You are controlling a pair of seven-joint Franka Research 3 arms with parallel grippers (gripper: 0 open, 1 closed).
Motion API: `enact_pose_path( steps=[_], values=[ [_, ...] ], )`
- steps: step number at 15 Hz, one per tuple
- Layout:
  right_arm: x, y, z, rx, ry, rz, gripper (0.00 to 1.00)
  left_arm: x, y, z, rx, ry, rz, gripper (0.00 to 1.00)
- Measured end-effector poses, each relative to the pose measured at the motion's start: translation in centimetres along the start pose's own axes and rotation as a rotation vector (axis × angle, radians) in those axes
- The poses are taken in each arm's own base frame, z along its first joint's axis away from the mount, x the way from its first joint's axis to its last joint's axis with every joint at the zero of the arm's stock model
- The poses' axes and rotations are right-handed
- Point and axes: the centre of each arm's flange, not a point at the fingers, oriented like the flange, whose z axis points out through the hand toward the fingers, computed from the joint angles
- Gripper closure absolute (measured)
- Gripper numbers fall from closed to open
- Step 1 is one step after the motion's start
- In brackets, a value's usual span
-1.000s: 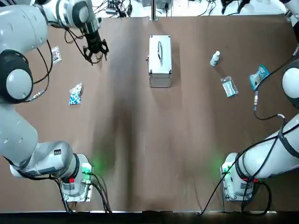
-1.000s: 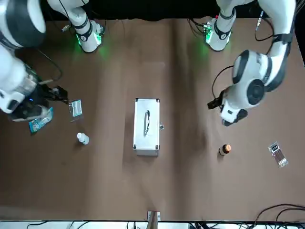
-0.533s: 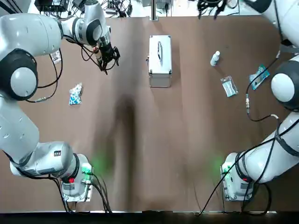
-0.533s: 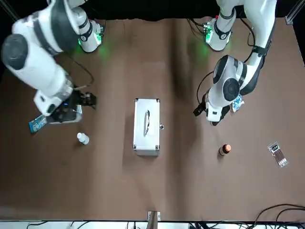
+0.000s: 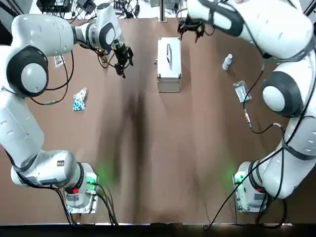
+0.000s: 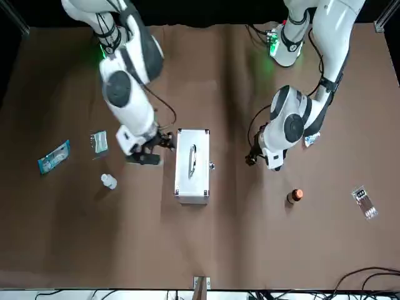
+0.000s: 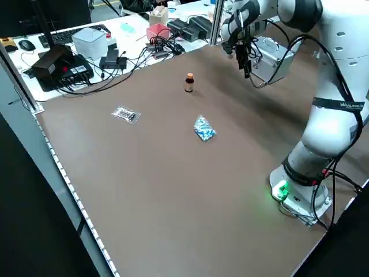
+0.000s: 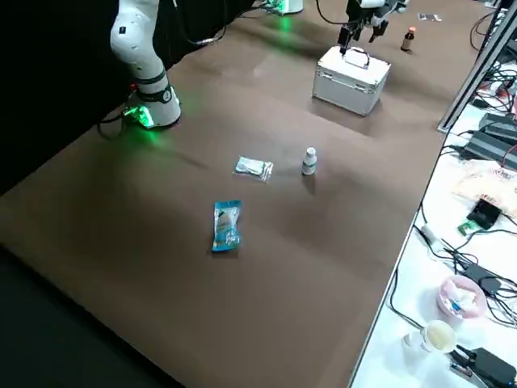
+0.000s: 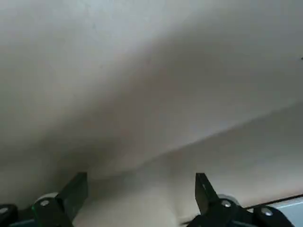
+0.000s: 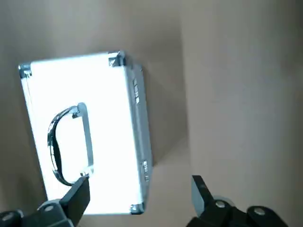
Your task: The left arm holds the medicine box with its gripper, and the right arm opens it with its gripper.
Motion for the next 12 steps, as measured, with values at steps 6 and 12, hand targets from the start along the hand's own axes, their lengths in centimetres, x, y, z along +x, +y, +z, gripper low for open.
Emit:
enact_pose_path(
  steps=[6,12],
  values=[
    [-2.0,-5.9,4.6,0.022,0.036,0.035,0.11,-1.4,5.5,0.3,-0.047,-0.081,-0.355,0.0],
    [-4.2,-8.3,5.1,0.021,0.033,0.017,0.33,-3.7,7.9,2.8,-0.008,-0.205,-0.492,0.0]
  ],
)
